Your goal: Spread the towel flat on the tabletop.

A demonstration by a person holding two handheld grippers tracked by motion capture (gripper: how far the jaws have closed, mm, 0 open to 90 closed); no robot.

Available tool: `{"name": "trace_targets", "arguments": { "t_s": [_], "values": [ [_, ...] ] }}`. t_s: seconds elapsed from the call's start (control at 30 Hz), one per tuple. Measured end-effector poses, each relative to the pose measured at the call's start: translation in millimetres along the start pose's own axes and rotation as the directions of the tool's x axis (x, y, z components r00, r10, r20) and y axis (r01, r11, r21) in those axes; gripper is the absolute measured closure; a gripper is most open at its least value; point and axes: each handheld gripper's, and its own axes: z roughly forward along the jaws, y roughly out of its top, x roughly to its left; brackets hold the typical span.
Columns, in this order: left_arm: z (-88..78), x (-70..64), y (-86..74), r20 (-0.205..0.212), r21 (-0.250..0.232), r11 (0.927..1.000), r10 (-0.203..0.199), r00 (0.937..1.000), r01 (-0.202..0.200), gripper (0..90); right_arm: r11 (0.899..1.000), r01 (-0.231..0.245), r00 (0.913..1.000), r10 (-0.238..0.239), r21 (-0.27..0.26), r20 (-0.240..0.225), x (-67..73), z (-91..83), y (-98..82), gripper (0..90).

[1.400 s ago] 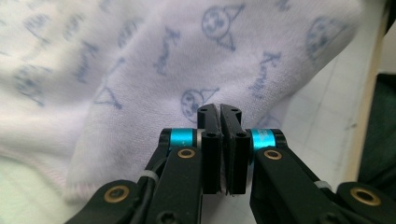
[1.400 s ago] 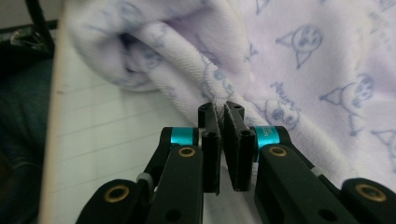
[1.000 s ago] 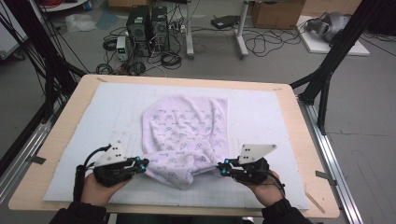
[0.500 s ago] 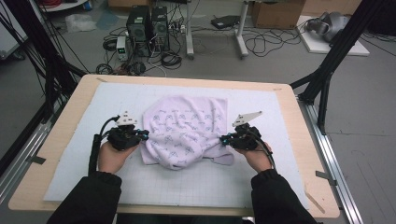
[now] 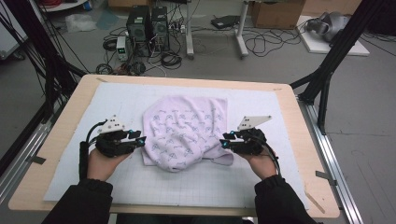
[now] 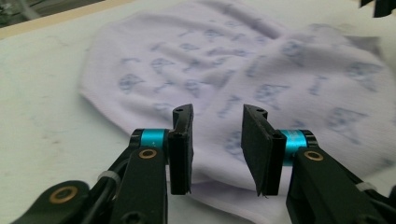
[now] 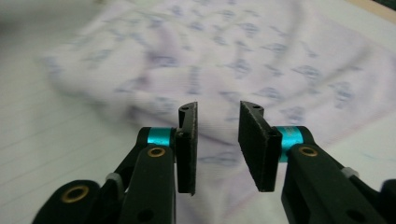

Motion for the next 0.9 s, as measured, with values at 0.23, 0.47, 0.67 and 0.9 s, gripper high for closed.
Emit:
{"name": "trace_targets", "arguments": {
  "t_s": [0.23,0.47,0.67,0.9],
  "values": [
    [27.8,-29.1,-27.4,0.067,0.07,0.9972,0.021,0.9976,-0.026,49.2,0.998,0.049,0.9986,-0.049,0.029,-0.021,25.2,22.6,-19.8,57.4],
    [58.5,-36.6,-26.3,0.089,0.141,0.985,0.087,0.9922,-0.099,74.1,0.997,0.049,0.9987,-0.048,0.061,-0.015,28.9,52.4,-24.1,59.6],
    [52.1,-33.0,-23.7,0.099,0.115,0.9906,0.063,0.9932,-0.074,86.4,0.995,0.059,0.998,-0.058,0.08,-0.024,27.8,58.1,-23.9,86.1],
    [9.8,-23.7,-7.7,0.081,0.01,0.9993,0.036,0.9961,-0.037,87.1,0.996,0.082,0.9948,-0.08,0.025,-0.062,33.6,25.9,-18.7,86.9]
  ]
}}
